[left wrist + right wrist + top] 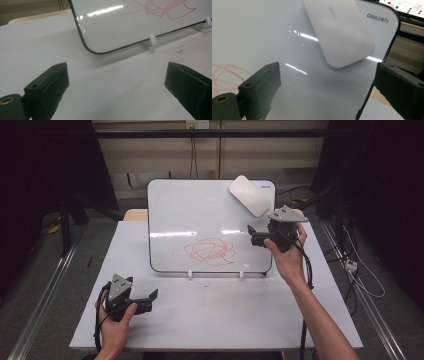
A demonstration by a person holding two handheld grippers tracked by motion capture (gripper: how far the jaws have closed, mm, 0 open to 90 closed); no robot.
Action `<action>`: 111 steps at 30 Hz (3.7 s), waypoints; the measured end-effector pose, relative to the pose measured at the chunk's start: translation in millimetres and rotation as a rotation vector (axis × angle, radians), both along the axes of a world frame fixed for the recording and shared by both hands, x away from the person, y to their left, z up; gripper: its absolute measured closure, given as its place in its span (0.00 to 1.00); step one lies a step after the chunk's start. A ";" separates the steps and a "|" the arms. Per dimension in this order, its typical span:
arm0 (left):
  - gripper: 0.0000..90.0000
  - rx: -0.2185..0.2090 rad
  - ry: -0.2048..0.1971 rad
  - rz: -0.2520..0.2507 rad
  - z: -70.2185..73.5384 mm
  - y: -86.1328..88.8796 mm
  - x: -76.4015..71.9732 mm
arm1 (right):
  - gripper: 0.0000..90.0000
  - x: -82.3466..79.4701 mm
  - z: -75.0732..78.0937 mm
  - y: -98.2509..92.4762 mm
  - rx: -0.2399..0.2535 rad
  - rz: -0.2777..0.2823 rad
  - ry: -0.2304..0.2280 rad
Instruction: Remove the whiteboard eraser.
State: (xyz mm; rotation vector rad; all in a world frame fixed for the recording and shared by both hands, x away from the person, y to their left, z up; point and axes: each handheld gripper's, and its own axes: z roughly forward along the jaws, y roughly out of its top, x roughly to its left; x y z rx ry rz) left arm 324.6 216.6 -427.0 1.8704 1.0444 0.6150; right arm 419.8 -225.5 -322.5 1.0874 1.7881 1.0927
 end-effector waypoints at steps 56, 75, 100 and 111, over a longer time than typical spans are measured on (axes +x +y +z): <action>0.06 -0.003 -0.020 0.014 1.6 13.3 -6.5 | 0.34 75.7 33.0 40.0 -0.389 -0.014 0.044; 0.06 -0.003 -0.018 0.017 1.7 13.8 -6.5 | 0.35 76.1 41.6 27.8 -0.221 0.013 0.112; 0.06 -0.007 -0.004 0.031 -0.7 17.7 -7.0 | 0.35 46.4 41.3 27.0 -0.126 0.076 0.045; 0.06 -0.003 -0.005 0.031 0.3 15.3 -7.3 | 0.35 28.2 32.7 26.2 -0.110 0.096 0.026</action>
